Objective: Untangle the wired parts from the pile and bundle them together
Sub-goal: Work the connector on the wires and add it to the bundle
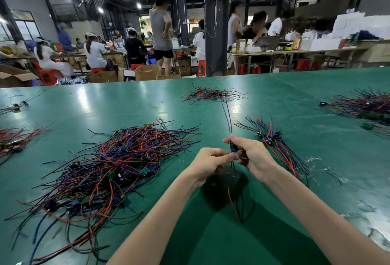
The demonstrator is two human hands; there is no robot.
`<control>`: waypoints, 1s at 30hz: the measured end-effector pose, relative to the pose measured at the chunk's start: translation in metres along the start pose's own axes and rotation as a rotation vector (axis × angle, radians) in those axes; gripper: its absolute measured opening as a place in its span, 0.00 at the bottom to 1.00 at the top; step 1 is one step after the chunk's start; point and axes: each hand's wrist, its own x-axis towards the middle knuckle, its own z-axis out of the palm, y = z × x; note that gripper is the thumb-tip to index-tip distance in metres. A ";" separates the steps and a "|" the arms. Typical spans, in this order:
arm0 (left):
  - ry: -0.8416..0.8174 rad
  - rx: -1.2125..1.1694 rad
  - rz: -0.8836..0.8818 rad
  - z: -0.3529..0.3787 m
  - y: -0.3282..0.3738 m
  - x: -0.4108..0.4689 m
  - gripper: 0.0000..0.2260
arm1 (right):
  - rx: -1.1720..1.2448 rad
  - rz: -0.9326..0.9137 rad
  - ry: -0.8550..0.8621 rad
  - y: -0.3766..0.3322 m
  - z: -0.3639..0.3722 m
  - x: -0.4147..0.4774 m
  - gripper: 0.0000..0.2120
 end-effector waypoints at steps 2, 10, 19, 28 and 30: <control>0.090 -0.023 0.019 -0.002 0.002 0.002 0.03 | 0.019 0.020 -0.002 0.000 0.002 0.000 0.13; 0.256 -0.055 0.013 -0.013 0.006 0.006 0.05 | -0.112 -0.008 -0.162 0.011 0.013 -0.008 0.10; 0.307 -0.082 -0.005 -0.013 0.003 0.008 0.06 | -0.068 -0.050 -0.174 0.012 0.016 -0.011 0.08; 0.509 -0.201 0.104 -0.038 0.009 0.017 0.06 | -0.171 -0.201 -0.268 0.015 0.032 -0.029 0.08; 0.566 -0.257 0.114 -0.048 0.012 0.019 0.06 | -0.224 -0.227 -0.326 0.019 0.035 -0.035 0.07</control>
